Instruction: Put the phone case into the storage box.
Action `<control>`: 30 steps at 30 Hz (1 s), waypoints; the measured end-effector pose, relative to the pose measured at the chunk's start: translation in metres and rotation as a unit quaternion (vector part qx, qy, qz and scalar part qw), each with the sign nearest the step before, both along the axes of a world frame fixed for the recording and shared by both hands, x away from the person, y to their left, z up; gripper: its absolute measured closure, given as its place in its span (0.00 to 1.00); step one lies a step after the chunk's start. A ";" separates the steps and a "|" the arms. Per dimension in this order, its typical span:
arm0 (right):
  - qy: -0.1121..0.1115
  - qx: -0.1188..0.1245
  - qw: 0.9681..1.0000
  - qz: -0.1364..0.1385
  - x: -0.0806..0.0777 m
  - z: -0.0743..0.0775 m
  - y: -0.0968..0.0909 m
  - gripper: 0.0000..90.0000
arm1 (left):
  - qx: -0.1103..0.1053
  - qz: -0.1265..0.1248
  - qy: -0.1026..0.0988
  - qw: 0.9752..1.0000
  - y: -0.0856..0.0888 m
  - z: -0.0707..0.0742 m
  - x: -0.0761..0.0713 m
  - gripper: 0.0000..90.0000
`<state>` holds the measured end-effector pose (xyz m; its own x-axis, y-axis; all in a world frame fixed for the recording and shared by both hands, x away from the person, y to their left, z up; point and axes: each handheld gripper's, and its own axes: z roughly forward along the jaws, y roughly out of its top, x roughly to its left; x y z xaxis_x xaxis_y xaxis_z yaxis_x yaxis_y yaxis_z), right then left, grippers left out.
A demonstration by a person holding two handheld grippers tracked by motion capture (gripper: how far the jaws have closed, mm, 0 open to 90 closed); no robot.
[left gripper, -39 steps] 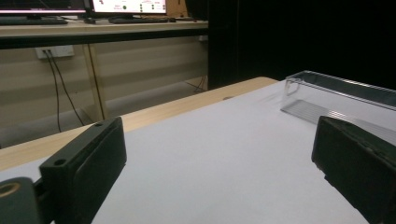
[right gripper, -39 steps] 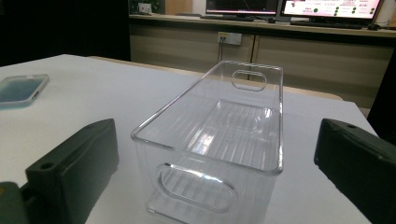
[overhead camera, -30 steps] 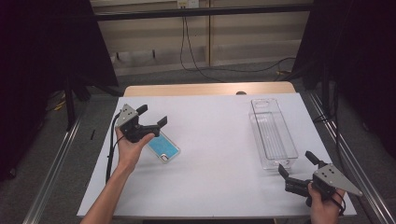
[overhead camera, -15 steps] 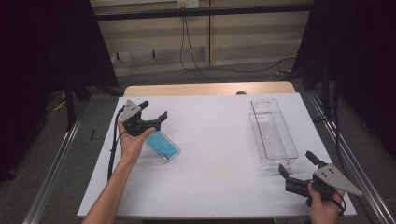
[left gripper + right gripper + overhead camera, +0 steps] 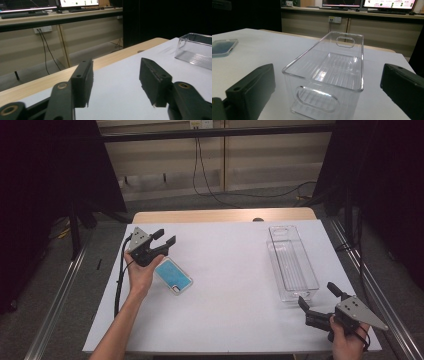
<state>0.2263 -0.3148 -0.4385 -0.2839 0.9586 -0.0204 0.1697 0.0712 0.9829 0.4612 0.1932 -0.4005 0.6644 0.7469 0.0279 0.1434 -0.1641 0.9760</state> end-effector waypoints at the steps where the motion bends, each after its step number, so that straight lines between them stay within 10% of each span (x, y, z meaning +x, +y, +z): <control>1: 0.000 0.000 1.000 0.000 0.000 0.000 0.000 0.00 | -0.001 -0.003 0.001 1.000 0.000 0.000 0.000 0.57; 19: 0.002 0.001 1.000 0.004 0.001 0.000 0.000 0.00 | 0.018 -0.039 0.033 0.999 0.001 0.000 0.000 1.00; 30: 0.000 0.001 1.000 0.005 0.000 0.000 0.001 0.00 | 0.038 -0.037 0.090 0.995 0.000 0.005 0.002 1.00</control>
